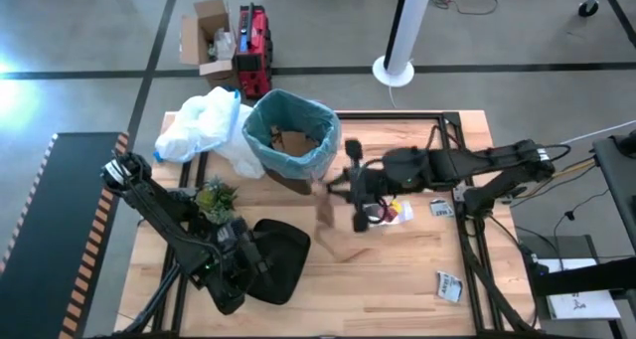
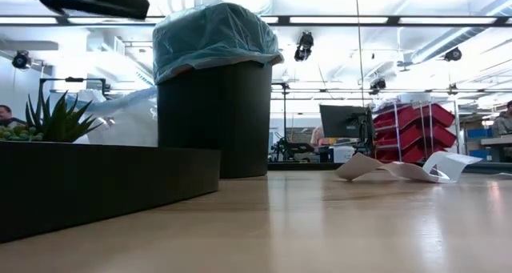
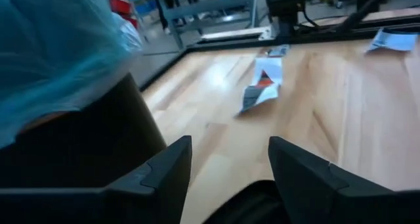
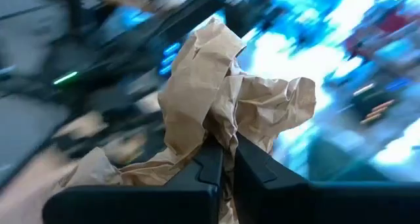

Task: Place trash/remove bag and relplace

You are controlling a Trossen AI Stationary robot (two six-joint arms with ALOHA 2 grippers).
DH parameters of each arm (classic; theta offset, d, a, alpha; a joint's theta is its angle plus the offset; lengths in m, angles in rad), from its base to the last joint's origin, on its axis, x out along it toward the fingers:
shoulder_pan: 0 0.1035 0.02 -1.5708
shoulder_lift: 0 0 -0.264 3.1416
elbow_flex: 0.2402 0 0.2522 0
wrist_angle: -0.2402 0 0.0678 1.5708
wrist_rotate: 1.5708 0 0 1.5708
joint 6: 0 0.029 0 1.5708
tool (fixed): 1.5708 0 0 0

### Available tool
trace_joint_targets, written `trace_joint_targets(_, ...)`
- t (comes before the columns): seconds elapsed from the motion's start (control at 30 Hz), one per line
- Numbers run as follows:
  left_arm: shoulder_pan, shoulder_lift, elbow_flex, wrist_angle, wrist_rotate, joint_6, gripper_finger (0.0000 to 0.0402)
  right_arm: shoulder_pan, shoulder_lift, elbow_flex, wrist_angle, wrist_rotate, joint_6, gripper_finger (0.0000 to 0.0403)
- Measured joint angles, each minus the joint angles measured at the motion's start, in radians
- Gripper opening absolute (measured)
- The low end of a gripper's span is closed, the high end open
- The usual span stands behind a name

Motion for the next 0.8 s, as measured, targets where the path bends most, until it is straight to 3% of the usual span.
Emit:
trace_joint_targets(0.17,0.001,0.0,-0.002,0.003,-0.026,0.0,0.018,-0.088,0.048,0.04,0.19,0.127,-0.173,0.0018)
trace_joint_targets(0.37,0.006,0.0,-0.003,0.028,-0.045,0.005,0.0169,-0.25,0.155,0.054,0.474,0.404,-0.261,0.0033)
trace_joint_targets(0.57,0.006,0.0,-0.003,0.03,-0.046,0.009,0.0159,-0.316,0.263,0.056,0.509,0.459,-0.435,0.0062)
trace_joint_targets(0.8,0.006,0.0,-0.003,0.034,-0.053,0.035,0.0151,-0.308,0.334,0.054,0.465,0.486,-0.541,0.0147)
